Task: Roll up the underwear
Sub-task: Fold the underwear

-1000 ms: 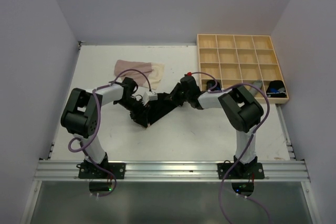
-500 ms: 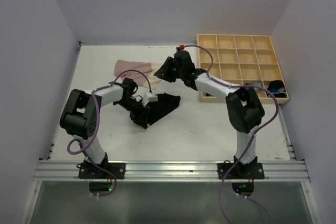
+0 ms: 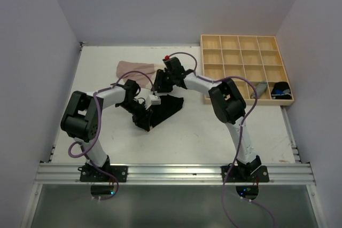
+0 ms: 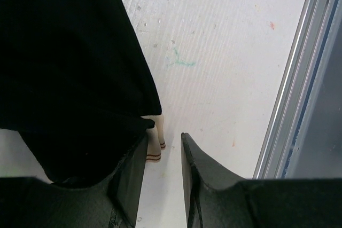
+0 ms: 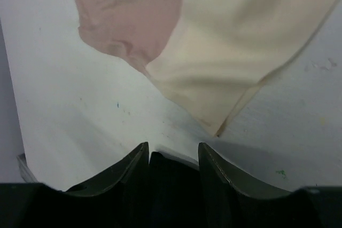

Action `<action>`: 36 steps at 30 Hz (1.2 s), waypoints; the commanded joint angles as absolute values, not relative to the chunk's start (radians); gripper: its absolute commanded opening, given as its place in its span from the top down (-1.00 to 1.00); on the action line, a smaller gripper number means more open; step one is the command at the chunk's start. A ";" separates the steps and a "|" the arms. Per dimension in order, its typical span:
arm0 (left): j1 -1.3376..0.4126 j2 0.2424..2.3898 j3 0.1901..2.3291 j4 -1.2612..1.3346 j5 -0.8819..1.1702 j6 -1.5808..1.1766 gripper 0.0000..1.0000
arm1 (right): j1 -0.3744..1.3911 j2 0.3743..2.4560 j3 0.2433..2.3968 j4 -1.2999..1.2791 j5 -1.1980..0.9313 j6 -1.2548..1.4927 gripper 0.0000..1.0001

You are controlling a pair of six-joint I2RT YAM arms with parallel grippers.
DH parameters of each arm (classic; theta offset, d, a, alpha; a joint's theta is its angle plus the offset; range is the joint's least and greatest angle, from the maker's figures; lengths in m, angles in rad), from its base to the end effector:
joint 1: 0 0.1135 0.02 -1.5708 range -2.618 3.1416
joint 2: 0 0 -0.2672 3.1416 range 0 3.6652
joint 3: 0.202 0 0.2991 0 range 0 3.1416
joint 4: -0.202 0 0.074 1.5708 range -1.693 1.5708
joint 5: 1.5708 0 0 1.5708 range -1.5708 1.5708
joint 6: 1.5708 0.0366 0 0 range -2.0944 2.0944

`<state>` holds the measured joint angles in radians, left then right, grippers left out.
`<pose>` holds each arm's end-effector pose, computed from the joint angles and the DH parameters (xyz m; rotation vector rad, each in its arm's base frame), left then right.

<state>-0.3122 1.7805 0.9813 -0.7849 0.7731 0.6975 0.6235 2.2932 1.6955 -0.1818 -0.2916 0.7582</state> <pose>0.2982 -0.1231 0.1065 1.3444 2.4484 -1.1195 0.4406 0.3298 0.1220 0.0155 2.5452 0.9636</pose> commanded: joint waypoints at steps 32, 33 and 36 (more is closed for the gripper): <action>-0.319 1.898 0.960 -0.810 0.430 0.856 0.21 | 0.670 2.499 2.137 -0.601 -0.534 0.298 0.03; -0.319 1.898 0.960 -0.808 0.430 0.856 0.21 | 0.673 2.502 2.141 -0.607 -0.531 0.296 0.04; -0.319 1.898 0.962 -0.810 0.428 0.856 0.21 | 0.678 2.503 2.141 -0.621 -0.540 0.287 0.09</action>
<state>-0.3168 1.8107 1.0203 -0.8467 0.7696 0.7795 0.6685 2.4939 2.1059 -0.5724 -0.5198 0.3134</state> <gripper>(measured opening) 0.383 0.466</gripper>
